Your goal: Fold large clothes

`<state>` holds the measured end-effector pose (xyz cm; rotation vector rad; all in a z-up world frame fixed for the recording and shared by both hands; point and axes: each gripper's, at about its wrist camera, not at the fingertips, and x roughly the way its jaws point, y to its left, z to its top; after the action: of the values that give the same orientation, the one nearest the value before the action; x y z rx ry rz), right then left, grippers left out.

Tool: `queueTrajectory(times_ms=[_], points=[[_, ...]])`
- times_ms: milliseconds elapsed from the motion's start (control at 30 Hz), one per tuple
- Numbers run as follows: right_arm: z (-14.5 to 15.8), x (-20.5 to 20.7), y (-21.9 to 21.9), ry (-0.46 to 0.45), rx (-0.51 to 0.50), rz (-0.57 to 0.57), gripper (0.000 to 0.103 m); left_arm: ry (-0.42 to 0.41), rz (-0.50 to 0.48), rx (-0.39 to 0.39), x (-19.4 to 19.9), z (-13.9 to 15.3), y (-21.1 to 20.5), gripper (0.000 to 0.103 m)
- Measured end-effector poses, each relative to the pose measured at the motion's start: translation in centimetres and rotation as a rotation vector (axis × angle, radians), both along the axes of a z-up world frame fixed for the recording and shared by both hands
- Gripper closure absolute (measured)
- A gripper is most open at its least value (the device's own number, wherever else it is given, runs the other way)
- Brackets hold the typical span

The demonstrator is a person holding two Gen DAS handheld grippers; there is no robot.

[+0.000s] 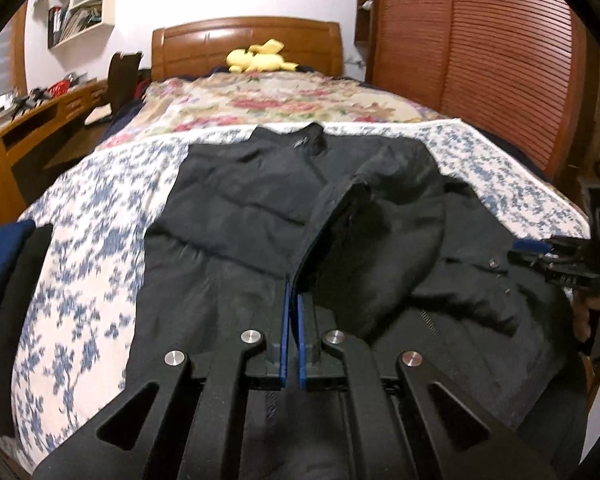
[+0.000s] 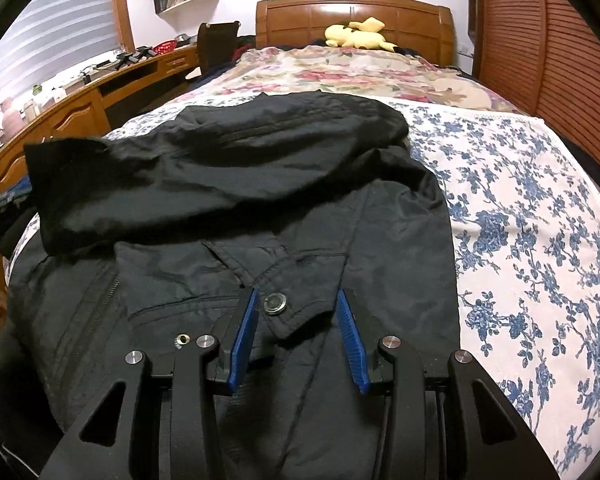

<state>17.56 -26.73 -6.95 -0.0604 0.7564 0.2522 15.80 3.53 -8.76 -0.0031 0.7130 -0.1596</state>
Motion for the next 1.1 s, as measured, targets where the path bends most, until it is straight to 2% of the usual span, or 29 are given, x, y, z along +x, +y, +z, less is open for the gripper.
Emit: queueTrajectory(times_ms=[267, 400, 667, 700, 733, 800, 900, 1100], points=[[0.5, 0.6, 0.4, -0.003, -0.032, -0.007, 0.061, 0.026, 0.079, -0.004, 0.1, -1.6, 2.3, 0.099], [1.1, 1.8, 0.5, -0.018, -0.053, -0.001, 0.061, 0.033, 0.081, -0.025, -0.2, -1.5, 3.0, 0.099], [2.3, 8.4, -0.1, -0.044, -0.089, -0.022, 0.061, -0.01, 0.108, -0.016, -1.2, 0.2, 4.5, 0.098], [2.5, 9.5, -0.2, -0.046, -0.085, -0.028, 0.061, -0.011, 0.109, -0.014, -1.2, 0.4, 4.6, 0.093], [2.5, 10.8, -0.4, -0.043, -0.084, -0.037, 0.061, -0.014, 0.109, -0.014, -1.2, 0.5, 4.7, 0.077], [2.3, 13.4, -0.7, -0.026, -0.08, -0.063, 0.061, -0.029, 0.102, -0.029, -1.2, 0.8, 5.0, 0.053], [1.5, 16.8, -0.9, 0.015, -0.057, -0.085, 0.061, -0.034, 0.099, -0.038, -0.9, 0.8, 5.3, 0.031], [-1.2, 21.7, -1.3, 0.136, -0.03, -0.108, 0.061, -0.03, 0.089, -0.06, -0.2, 0.4, 5.2, 0.029]])
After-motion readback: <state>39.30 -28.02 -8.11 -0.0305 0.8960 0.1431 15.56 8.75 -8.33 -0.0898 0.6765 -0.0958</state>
